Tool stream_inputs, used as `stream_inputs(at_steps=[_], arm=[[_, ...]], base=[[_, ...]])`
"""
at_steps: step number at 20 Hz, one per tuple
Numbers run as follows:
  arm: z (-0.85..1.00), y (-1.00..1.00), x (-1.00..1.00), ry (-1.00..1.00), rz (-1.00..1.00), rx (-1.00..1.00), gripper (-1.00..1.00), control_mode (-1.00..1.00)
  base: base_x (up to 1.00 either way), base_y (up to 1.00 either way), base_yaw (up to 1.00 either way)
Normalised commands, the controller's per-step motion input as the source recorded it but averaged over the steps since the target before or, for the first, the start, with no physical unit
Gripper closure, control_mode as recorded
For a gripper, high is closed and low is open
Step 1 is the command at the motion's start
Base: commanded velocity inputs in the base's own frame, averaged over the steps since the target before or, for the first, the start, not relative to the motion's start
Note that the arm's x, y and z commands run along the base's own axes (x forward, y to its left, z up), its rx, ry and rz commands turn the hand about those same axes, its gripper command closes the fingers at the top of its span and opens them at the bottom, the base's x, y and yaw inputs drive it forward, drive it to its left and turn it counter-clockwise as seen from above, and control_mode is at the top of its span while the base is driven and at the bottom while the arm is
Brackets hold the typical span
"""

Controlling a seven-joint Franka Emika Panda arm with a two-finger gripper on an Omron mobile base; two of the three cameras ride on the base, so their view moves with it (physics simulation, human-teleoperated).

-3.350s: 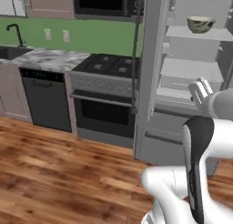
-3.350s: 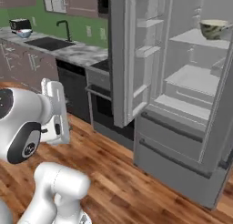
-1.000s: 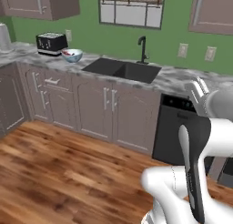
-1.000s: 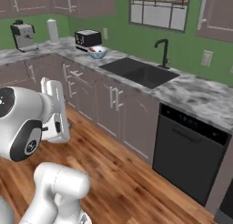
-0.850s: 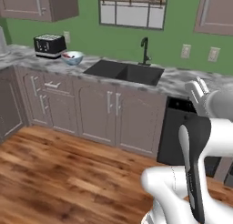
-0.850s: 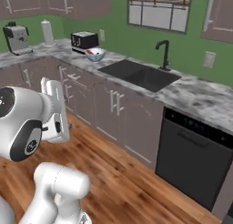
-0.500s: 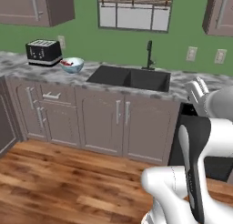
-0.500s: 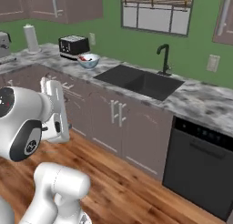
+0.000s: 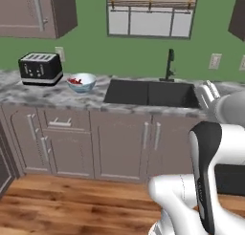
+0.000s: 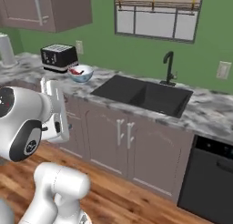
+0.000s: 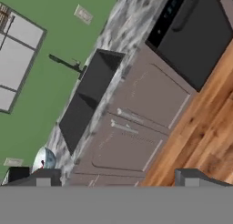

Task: Place the bowl with the bell pepper and lemon on the top shelf of the fridge. Place the bowl with the fish and chicken drumstick on the second highest shelf of the fridge.

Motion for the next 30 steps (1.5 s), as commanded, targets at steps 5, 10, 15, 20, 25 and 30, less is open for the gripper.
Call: stream_inputs(at_steps=[5, 10, 15, 20, 25, 30], arm=[[0.00, 0.00, 0.00, 0.00, 0.00, 0.00, -1.00, 1.00], [0.00, 0.00, 0.00, 0.00, 0.00, 0.00, -1.00, 1.00], [0.00, 0.00, 0.00, 0.00, 0.00, 0.00, -1.00, 1.00], [0.00, 0.00, 0.00, 0.00, 0.00, 0.00, -1.00, 1.00], [0.00, 0.00, 0.00, 0.00, 0.00, 0.00, -1.00, 1.00], [0.00, 0.00, 0.00, 0.00, 0.00, 0.00, -1.00, 1.00]], base=[[1.00, 0.77, -0.31], [1.00, 0.69, -0.34], [1.00, 0.38, -0.29], [0.94, 0.29, -0.20], [0.18, 0.79, 0.00], [0.37, 0.48, 0.00]])
